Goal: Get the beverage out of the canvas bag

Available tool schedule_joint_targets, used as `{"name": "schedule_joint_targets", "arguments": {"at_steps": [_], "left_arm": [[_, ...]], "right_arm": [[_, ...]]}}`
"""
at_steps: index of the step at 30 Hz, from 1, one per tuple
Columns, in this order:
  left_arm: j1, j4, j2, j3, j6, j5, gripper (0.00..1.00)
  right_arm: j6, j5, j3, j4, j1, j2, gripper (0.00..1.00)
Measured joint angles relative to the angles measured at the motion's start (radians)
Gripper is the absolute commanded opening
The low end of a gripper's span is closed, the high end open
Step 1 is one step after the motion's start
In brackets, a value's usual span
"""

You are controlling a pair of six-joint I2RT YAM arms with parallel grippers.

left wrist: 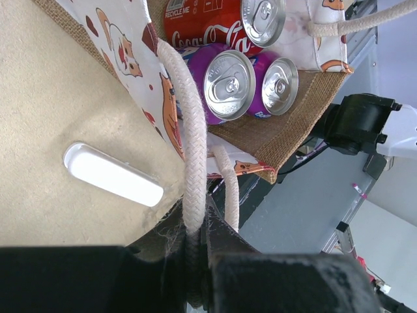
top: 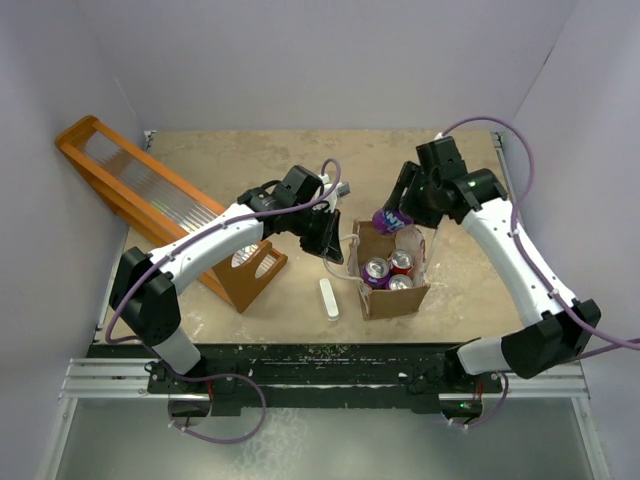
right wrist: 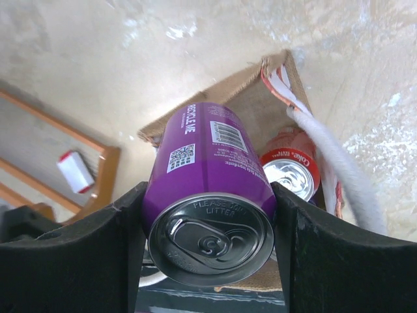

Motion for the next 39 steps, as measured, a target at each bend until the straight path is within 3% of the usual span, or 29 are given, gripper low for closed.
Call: {"name": "schedule_joint_targets", "arguments": {"at_steps": [7, 14, 23, 30, 39], "left_arm": [[0.0, 0.002, 0.0, -0.005, 0.0, 0.003, 0.0], [0.0, 0.003, 0.0, -0.005, 0.0, 0.003, 0.0], [0.0, 0.002, 0.0, -0.005, 0.0, 0.002, 0.0], [0.0, 0.002, 0.007, -0.005, 0.0, 0.002, 0.0], [0.001, -0.003, 0.027, -0.004, -0.001, -0.003, 0.0]], "right_arm": [[0.003, -0.074, 0.105, 0.001, -0.102, -0.052, 0.0], [-0.003, -0.06, 0.172, -0.001, -0.128, -0.083, 0.0], [-0.01, 0.154, 0.168, -0.045, -0.133, -0.134, 0.0], [0.001, 0.326, 0.071, -0.044, -0.133, -0.229, 0.0], [0.012, 0.487, -0.053, -0.032, -0.15, -0.201, 0.0]]}}
